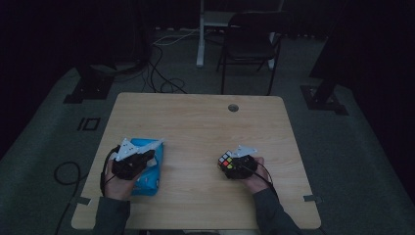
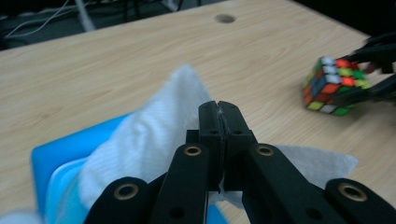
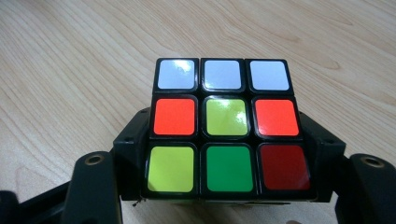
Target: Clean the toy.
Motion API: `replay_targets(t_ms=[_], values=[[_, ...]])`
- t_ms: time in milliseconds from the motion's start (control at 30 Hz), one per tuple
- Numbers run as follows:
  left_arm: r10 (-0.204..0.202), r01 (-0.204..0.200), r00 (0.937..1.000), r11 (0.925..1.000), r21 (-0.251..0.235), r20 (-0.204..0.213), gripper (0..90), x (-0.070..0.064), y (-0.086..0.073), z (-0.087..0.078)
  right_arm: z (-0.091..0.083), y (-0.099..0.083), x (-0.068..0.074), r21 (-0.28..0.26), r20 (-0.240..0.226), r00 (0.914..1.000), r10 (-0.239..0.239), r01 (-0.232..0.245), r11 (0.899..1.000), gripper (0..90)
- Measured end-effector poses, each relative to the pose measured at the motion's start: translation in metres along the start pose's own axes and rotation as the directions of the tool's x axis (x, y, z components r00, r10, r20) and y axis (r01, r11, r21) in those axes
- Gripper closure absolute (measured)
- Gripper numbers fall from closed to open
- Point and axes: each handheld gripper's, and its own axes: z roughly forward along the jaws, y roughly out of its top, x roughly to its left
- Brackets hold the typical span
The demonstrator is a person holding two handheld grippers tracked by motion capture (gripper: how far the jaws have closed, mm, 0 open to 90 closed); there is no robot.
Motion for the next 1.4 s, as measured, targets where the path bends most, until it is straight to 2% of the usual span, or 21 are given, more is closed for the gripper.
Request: replay_targets(t_ms=[67,100,167,200,300,367,467,500,600,667,700,767,800,867,967,1033,1100,1167,1200,1333,1400], values=[[-0.004,0.005,0.9989,0.9996,-0.026,0.048,90.0,-0.002,0.003,0.0,0.0,0.0,0.0,0.001,0.0,1.0,-0.001,0.001,1.0,33.8],[-0.002,0.003,0.999,0.9996,-0.03,0.044,90.0,-0.003,0.003,0.0,0.0,0.0,0.0,0.001,0.0,1.0,-0.002,0.002,1.0,33.8],[0.011,-0.011,0.9999,0.9997,-0.02,-0.01,89.8,-0.003,0.003,-0.001,0.0,0.0,0.0,-0.001,-0.001,1.0,-0.004,0.004,1.0,33.8],[0.001,-0.002,0.9996,0.9998,-0.018,-0.028,88.4,-0.001,0.001,-0.001,0.0,0.0,0.001,-0.001,-0.002,1.0,-0.002,0.002,1.0,33.8],[-0.008,0.009,0.9957,1.0,0.004,-0.092,78.4,0.006,-0.005,-0.004,-0.001,0.0,0.0,-0.004,-0.002,1.0,-0.002,0.002,1.0,33.8],[-0.034,0.035,0.9914,0.9993,0.008,-0.126,66.6,0.011,-0.011,-0.008,-0.001,0.0,-0.001,-0.007,-0.001,1.0,-0.002,0.002,1.0,33.8],[-0.048,0.053,0.9908,0.998,0.034,-0.127,55.9,0.017,-0.02,-0.012,-0.001,0.0,-0.001,-0.006,-0.001,1.0,0.0,0.0,1.0,33.8],[-0.061,0.065,0.9921,0.9975,0.029,-0.109,52.9,0.019,-0.023,-0.014,-0.001,0.0,-0.001,-0.006,-0.001,1.0,-0.001,0.001,1.0,33.8],[-0.097,0.099,0.9899,0.995,0.012,-0.104,51.2,0.025,-0.032,-0.021,-0.001,0.0,-0.001,-0.006,0.0,1.0,-0.001,0.001,1.0,33.8],[-0.108,0.111,0.9844,0.9937,0.015,-0.139,51.2,0.027,-0.036,-0.024,0.0,0.0,0.0,-0.006,0.0,1.0,-0.002,0.002,1.0,33.8],[-0.11,0.114,0.984,0.9931,0.026,-0.141,51.4,0.028,-0.037,-0.023,0.0,0.0,0.0,-0.005,0.0,1.0,-0.002,0.002,1.0,33.8],[-0.107,0.112,0.9855,0.9932,0.031,-0.131,51.0,0.027,-0.038,-0.022,0.0,0.0,0.0,-0.004,-0.002,1.0,-0.005,0.005,1.0,33.8],[-0.1,0.105,0.9886,0.9938,0.038,-0.113,49.9,0.025,-0.038,-0.017,0.0,0.0,0.001,-0.003,-0.001,1.0,-0.005,0.005,1.0,33.8],[-0.104,0.11,0.9872,0.9928,0.046,-0.121,48.8,0.025,-0.038,-0.013,0.0,0.0,0.001,-0.003,-0.002,1.0,-0.008,0.008,1.0,33.8],[-0.122,0.122,0.9902,0.9925,-0.002,-0.068,48.9,0.023,-0.037,-0.018,-0.001,0.0,0.0,-0.007,0.001,1.0,-0.005,0.005,1.0,33.8],[-0.113,0.111,0.9912,0.9934,-0.029,-0.068,48.8,0.021,-0.033,-0.025,-0.002,0.0,-0.001,-0.01,0.003,1.0,0.002,-0.002,1.0,33.8],[-0.107,0.105,0.9893,0.994,-0.031,-0.098,49.0,0.02,-0.03,-0.029,-0.002,0.0,-0.002,-0.012,0.004,1.0,0.004,-0.004,1.0,33.8],[-0.091,0.094,0.9848,0.9954,0.017,-0.149,49.9,0.02,-0.029,-0.025,-0.002,0.0,-0.002,-0.012,0.003,1.0,0.005,-0.005,1.0,33.8],[-0.081,0.088,0.9844,0.9954,0.038,-0.156,50.0,0.019,-0.03,-0.02,-0.002,0.0,-0.001,-0.011,0.001,1.0,0.004,-0.004,1.0,33.8],[-0.042,0.062,0.9874,0.9902,0.125,-0.153,47.0,0.015,-0.038,0.003,-0.001,0.001,0.001,-0.01,-0.001,0.9999,-0.011,0.011,1.0,33.8],[-0.032,0.057,0.9861,0.9864,0.154,-0.163,44.8,0.014,-0.041,0.014,-0.001,0.0,0.001,-0.008,0.0,1.0,-0.01,0.01,1.0,33.8]])
